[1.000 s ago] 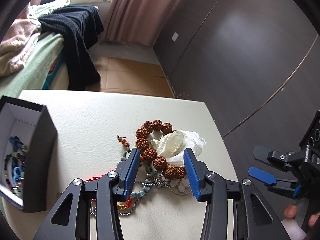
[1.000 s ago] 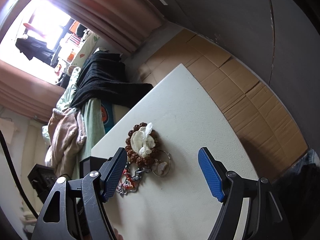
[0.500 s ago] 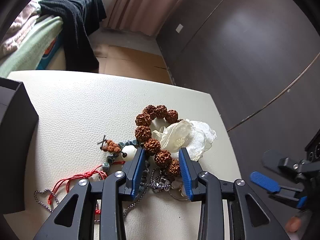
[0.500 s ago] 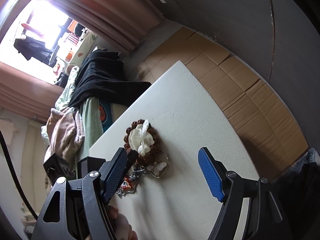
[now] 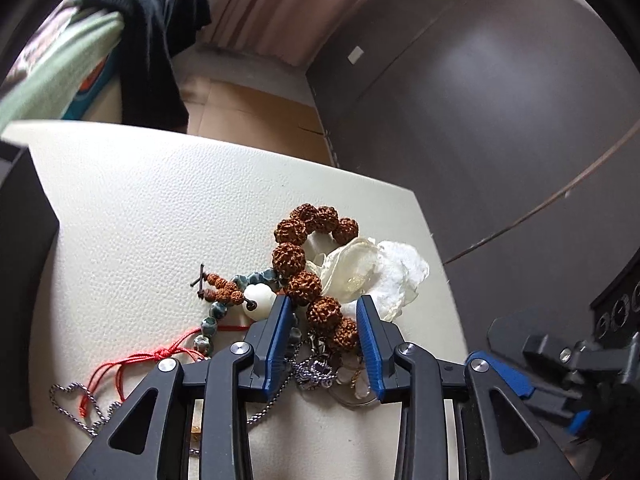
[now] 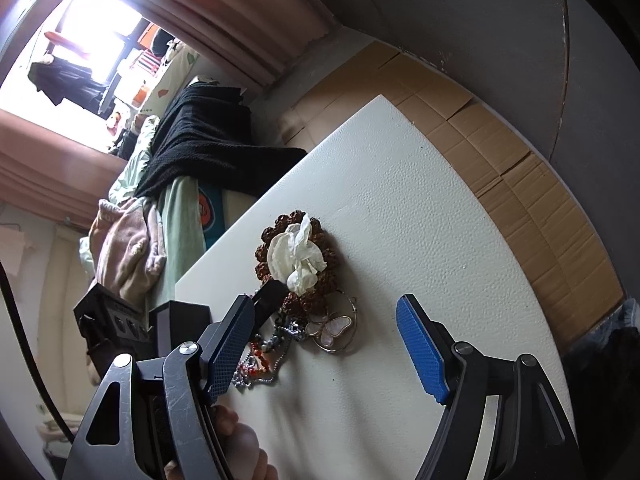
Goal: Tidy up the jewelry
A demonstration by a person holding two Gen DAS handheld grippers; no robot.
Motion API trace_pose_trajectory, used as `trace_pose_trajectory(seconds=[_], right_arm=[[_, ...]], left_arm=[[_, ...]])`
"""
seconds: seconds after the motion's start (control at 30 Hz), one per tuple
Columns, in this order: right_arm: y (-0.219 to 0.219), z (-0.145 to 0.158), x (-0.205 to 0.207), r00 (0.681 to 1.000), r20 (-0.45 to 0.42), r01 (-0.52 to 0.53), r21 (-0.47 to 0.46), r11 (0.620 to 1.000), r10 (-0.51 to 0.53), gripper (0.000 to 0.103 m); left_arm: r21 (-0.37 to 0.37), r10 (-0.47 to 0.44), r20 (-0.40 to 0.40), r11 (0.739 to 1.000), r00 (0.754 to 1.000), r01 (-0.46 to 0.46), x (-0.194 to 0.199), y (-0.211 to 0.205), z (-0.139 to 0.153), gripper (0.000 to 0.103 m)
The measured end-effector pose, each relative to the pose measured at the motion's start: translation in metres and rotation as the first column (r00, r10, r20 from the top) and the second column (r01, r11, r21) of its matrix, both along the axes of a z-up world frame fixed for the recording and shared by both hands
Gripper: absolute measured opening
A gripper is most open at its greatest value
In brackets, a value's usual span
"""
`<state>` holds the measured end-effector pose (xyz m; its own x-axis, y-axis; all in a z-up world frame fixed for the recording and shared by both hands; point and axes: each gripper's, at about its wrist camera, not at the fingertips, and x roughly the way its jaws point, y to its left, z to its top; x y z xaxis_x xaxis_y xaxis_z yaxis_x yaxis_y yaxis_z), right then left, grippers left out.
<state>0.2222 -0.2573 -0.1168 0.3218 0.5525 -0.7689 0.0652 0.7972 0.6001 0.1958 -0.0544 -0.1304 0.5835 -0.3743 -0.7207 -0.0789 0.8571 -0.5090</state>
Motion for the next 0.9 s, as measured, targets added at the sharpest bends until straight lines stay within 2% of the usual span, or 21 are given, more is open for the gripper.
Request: trace_pose_trajectory(seconds=[0.03,0.1,0.17,0.23,0.47,0.57,0.67,0.7,0.77,0.8,0.83,0.9], right_arm=[[0.000,0.000,0.000,1.000,0.001,-0.001,-0.002,1.000,0.001,0.074],[-0.001,0.000,0.001,1.000,0.004,-0.002,-0.006,1.000,0.002,0.074],[-0.002,0.001,0.000,1.000,0.006,0.000,-0.010,1.000,0.000,0.074],[-0.003,0.001,0.001,1.000,0.005,0.006,-0.011,1.000,-0.006,0.074],[0.000,0.000,0.001,1.000,0.014,-0.001,0.000,1.000,0.001,0.074],[0.007,-0.004,0.004,1.000,0.010,-0.011,0.005,1.000,0.010,0.074],[0.012,-0.009,0.007,1.000,0.007,-0.010,0.006,1.000,0.010,0.074],[0.011,-0.009,0.007,1.000,0.006,-0.002,0.008,1.000,0.002,0.074],[0.008,-0.008,0.007,1.000,0.007,0.015,0.014,1.000,-0.015,0.074],[0.006,-0.007,0.006,1.000,0.011,0.020,0.014,1.000,-0.020,0.074],[0.003,-0.005,0.006,1.000,0.016,0.024,0.012,1.000,-0.025,0.074],[-0.003,-0.002,0.005,0.999,0.025,0.038,0.005,0.999,-0.038,0.074]], left_arm=[[0.013,-0.006,0.003,1.000,1.000,0.006,-0.001,-0.002,0.001,0.032],[-0.012,-0.015,0.006,1.000,1.000,0.015,-0.002,-0.001,0.000,0.024],[-0.014,-0.020,0.003,1.000,1.000,0.020,-0.004,0.000,0.001,0.021],[0.015,-0.037,-0.002,0.999,0.999,0.037,-0.007,-0.001,0.004,0.000],[0.005,-0.096,0.011,0.995,0.995,0.096,-0.023,0.002,0.013,0.000],[-0.030,-0.070,0.028,0.997,0.997,0.071,-0.025,0.013,0.017,0.000],[-0.088,-0.017,0.011,0.996,1.000,0.018,-0.021,0.025,0.018,0.000],[-0.098,-0.008,0.001,0.995,1.000,0.008,-0.018,0.026,0.018,0.004],[-0.111,0.008,-0.012,0.994,1.000,-0.009,-0.011,0.027,0.018,0.026],[-0.117,0.013,-0.010,0.993,1.000,-0.014,-0.010,0.026,0.018,0.052],[-0.118,0.030,0.001,0.993,1.000,-0.029,-0.010,0.024,0.019,0.069],[-0.103,0.047,0.032,0.994,0.998,-0.043,-0.008,0.018,0.022,0.070]])
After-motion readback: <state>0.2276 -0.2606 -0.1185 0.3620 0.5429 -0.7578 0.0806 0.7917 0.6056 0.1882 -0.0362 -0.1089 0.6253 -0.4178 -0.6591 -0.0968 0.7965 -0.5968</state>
